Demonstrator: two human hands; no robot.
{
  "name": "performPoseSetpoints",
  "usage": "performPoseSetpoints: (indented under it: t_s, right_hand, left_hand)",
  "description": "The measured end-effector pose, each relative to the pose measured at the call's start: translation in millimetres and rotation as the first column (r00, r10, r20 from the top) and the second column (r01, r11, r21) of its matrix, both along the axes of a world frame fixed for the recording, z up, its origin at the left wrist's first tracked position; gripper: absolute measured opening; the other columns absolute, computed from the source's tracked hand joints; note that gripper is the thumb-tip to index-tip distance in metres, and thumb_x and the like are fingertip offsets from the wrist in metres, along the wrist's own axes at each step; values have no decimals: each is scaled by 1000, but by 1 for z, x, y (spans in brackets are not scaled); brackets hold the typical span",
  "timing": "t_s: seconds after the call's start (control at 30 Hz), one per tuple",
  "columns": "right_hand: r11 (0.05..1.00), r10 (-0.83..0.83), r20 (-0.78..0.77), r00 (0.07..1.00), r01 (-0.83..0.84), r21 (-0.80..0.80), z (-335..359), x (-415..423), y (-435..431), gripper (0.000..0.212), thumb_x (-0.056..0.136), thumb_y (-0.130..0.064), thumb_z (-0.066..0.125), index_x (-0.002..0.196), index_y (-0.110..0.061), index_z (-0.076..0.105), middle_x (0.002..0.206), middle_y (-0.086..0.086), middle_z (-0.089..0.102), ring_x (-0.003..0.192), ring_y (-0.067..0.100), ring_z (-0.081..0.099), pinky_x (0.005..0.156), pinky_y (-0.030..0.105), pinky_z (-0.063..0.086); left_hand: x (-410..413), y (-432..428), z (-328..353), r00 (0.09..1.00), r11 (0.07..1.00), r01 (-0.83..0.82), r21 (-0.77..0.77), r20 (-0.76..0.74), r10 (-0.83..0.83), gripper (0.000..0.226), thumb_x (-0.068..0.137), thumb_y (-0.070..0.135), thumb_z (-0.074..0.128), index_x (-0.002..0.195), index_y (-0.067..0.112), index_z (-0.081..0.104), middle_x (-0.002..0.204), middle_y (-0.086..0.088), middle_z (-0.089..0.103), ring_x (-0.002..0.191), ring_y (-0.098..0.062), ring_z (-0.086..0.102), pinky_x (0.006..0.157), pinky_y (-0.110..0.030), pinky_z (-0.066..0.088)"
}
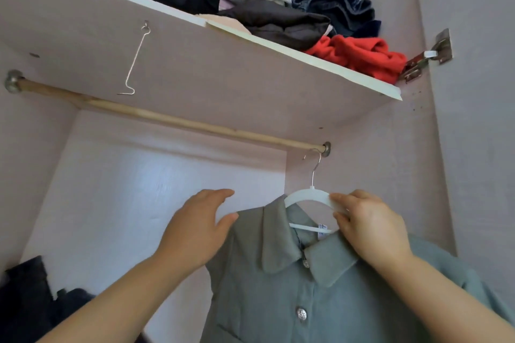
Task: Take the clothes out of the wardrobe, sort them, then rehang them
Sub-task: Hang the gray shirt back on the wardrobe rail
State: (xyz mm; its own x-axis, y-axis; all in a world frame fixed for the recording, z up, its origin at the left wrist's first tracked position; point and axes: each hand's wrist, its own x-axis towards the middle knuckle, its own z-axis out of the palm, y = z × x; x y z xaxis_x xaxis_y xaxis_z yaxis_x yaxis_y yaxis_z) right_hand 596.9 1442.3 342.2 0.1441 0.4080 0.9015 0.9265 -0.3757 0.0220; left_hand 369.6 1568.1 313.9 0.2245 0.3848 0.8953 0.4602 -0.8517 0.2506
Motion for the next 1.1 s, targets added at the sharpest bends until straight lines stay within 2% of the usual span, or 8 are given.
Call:
performPoseSetpoints:
  t_s: [0.17, 0.23, 0.37, 0.63, 0.77, 0.9, 1.0, 1.1]
  right_hand:
    - [999, -25, 4, 1000, 24, 29, 51, 46, 59, 24, 89, -24, 49, 111, -26, 57, 103, 1, 53, 103, 25, 53, 66, 30, 41]
    - [999, -32, 5, 999, 32, 41, 64, 61, 79, 23, 88, -20, 49, 108, -25, 59, 101, 2, 53, 100, 27, 53, 62, 28, 36]
    - [996, -73, -23, 997, 74, 51, 81, 88, 107, 27, 86, -14, 47, 106, -24, 61, 101, 5, 53, 98, 30, 55, 64, 28, 35]
    - [983, -180, -26, 983, 181, 35, 113, 104, 146, 30, 87, -6, 44, 112, -15, 59, 106, 6, 55, 97, 29, 56, 66, 29, 38]
    - [975, -221, -55, 974, 223, 26, 115, 115, 153, 29, 89, -4, 43, 111, -12, 59, 108, 6, 55, 97, 27, 57, 67, 30, 40]
    - [956, -289, 10, 957, 289, -38, 106, 121, 161, 26, 89, -2, 44, 108, -11, 59, 107, 6, 54, 97, 25, 56, 66, 30, 40]
    - [952, -300, 61, 952, 303, -51, 94, 124, 165, 24, 87, -2, 46, 106, -11, 58, 106, 6, 53, 96, 24, 54, 63, 30, 39]
    - [960, -274, 43, 961, 276, -41, 85, 124, 163, 22, 88, -4, 46, 105, -10, 59, 102, 6, 52, 93, 25, 53, 62, 29, 36]
  left_hand:
    - [35, 43, 37, 996, 994, -75, 76, 43, 72, 45, 92, 37, 50, 135, 31, 41, 131, 10, 48, 117, -8, 47, 95, -23, 36]
    - [45, 57, 46, 995, 993, -86, 86, 53, 81, 44, 92, 37, 50, 134, 32, 42, 127, 10, 50, 114, -8, 48, 91, -24, 38]
    - [64, 80, 58, 996, 993, -71, 96, 66, 65, 42, 91, 36, 51, 132, 32, 44, 122, 10, 52, 109, -7, 48, 83, -20, 35]
    - [83, 108, 65, 997, 989, -67, 135, 47, 61, 43, 91, 39, 49, 133, 35, 40, 122, 16, 50, 113, -6, 47, 88, -22, 39]
    - [91, 122, 64, 997, 989, -70, 127, 39, 66, 43, 91, 40, 49, 133, 36, 40, 122, 16, 50, 112, -5, 47, 87, -22, 39]
    - [98, 134, 59, 998, 990, -58, 126, 22, 56, 43, 91, 40, 50, 133, 36, 41, 120, 16, 50, 110, -4, 48, 86, -20, 39]
    - [101, 141, 53, 999, 993, -42, 110, 13, 41, 43, 90, 40, 51, 132, 36, 41, 119, 16, 51, 108, -5, 49, 86, -20, 38]
    - [105, 146, 44, 1000, 997, -20, 80, -1, 20, 43, 90, 39, 51, 132, 35, 42, 119, 16, 51, 107, -5, 49, 85, -20, 38]
